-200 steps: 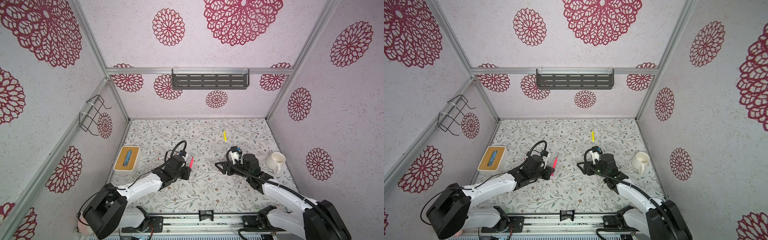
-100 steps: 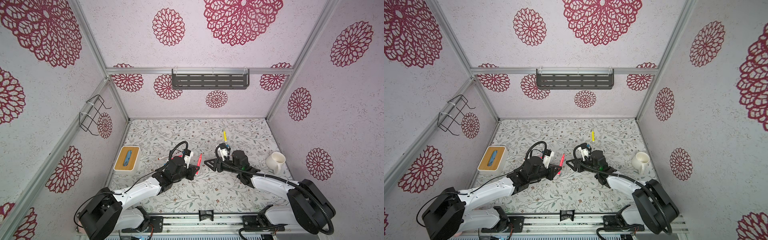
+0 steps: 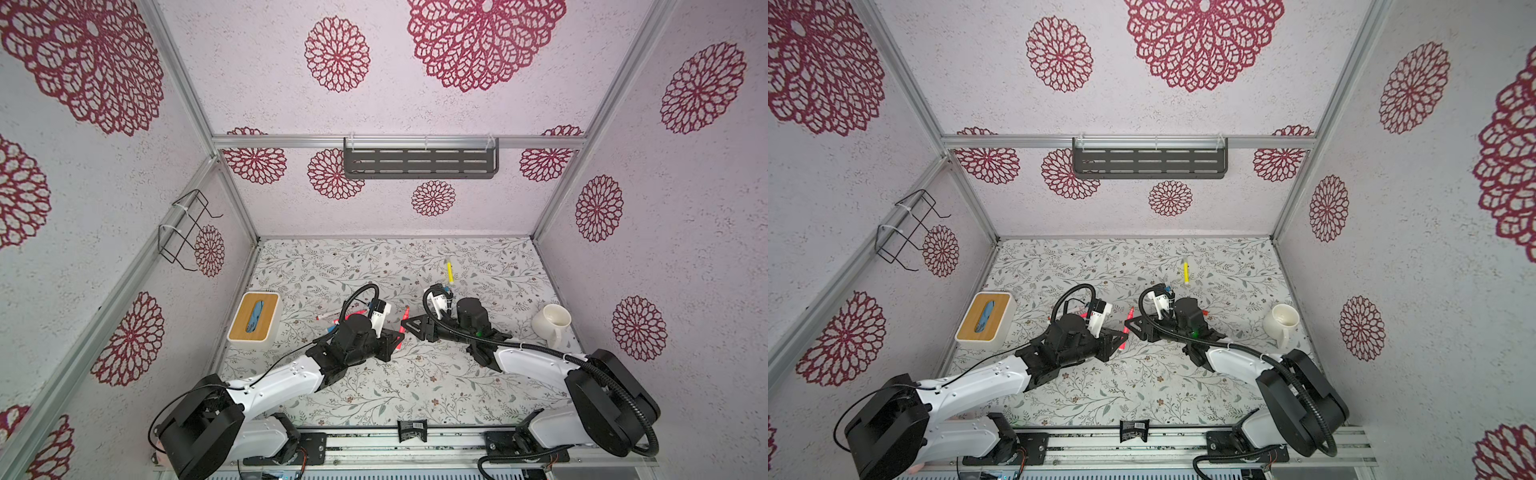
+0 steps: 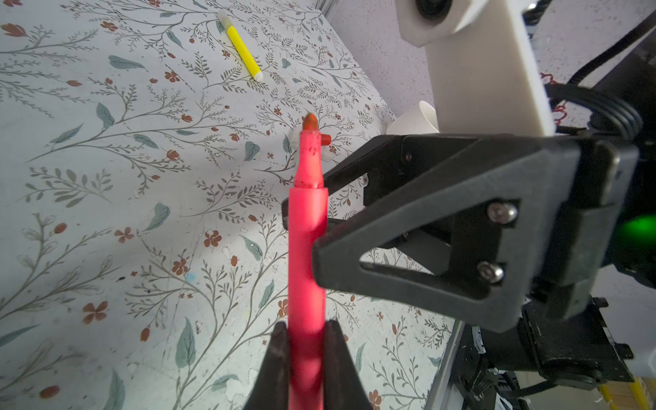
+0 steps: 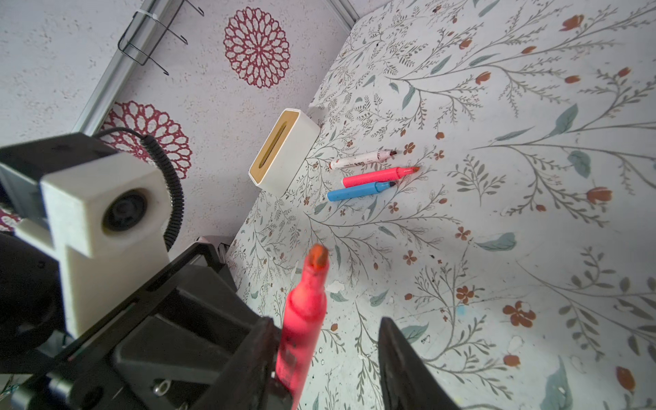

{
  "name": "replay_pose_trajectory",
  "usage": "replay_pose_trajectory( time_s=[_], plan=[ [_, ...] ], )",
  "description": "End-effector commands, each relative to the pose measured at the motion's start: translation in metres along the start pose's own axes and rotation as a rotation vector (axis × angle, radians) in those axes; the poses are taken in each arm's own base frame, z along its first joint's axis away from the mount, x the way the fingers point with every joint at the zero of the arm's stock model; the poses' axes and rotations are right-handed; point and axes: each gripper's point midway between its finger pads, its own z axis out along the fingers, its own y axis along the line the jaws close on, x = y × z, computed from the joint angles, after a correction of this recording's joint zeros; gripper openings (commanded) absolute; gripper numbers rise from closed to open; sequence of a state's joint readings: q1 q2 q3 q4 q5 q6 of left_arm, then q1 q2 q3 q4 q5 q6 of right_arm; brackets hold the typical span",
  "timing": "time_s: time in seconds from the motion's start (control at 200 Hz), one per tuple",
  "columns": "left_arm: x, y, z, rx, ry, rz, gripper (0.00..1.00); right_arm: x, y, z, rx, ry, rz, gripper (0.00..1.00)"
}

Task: Insert the pens into the pen caps
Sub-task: 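Lift the pink marker upright toward center while the right gripper approaches it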

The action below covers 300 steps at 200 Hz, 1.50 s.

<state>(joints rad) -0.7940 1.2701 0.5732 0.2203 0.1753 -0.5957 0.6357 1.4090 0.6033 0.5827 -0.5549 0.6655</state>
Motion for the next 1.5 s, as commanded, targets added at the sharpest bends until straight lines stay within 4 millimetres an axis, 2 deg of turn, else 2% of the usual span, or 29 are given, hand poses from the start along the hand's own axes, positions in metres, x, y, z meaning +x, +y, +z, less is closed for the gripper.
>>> replay_pose_trajectory(
  time_s=[0.0,0.16,0.39,0.49,0.58,0.67,1.286,1.496],
  plan=[
    [-0.006,-0.01,0.002,0.033,-0.017,0.013,0.08,-0.02,0.022,0.003,-0.066,-0.049,-0.035,0.46],
    [-0.005,-0.012,0.004,0.036,-0.008,0.019,0.07,-0.022,0.025,0.005,-0.079,-0.055,-0.029,0.38],
    [-0.005,-0.013,0.003,0.039,-0.003,0.027,0.07,-0.02,0.026,0.005,-0.079,-0.053,-0.025,0.17],
    [-0.006,-0.011,0.003,0.025,-0.006,0.025,0.13,-0.019,0.025,0.004,-0.074,-0.053,-0.024,0.14],
    [-0.005,-0.008,0.003,0.009,-0.003,0.02,0.28,-0.02,0.026,0.002,-0.073,-0.063,-0.025,0.12],
    [-0.004,-0.007,0.003,0.006,-0.002,0.016,0.33,-0.021,0.03,-0.001,-0.085,-0.075,-0.03,0.12],
    [-0.007,-0.014,0.005,0.035,-0.004,0.009,0.29,-0.025,0.052,-0.006,-0.189,-0.121,-0.025,0.12],
    [-0.008,-0.011,0.003,0.019,-0.019,0.007,0.22,-0.024,0.053,-0.004,-0.195,-0.127,-0.023,0.12]
  ],
)
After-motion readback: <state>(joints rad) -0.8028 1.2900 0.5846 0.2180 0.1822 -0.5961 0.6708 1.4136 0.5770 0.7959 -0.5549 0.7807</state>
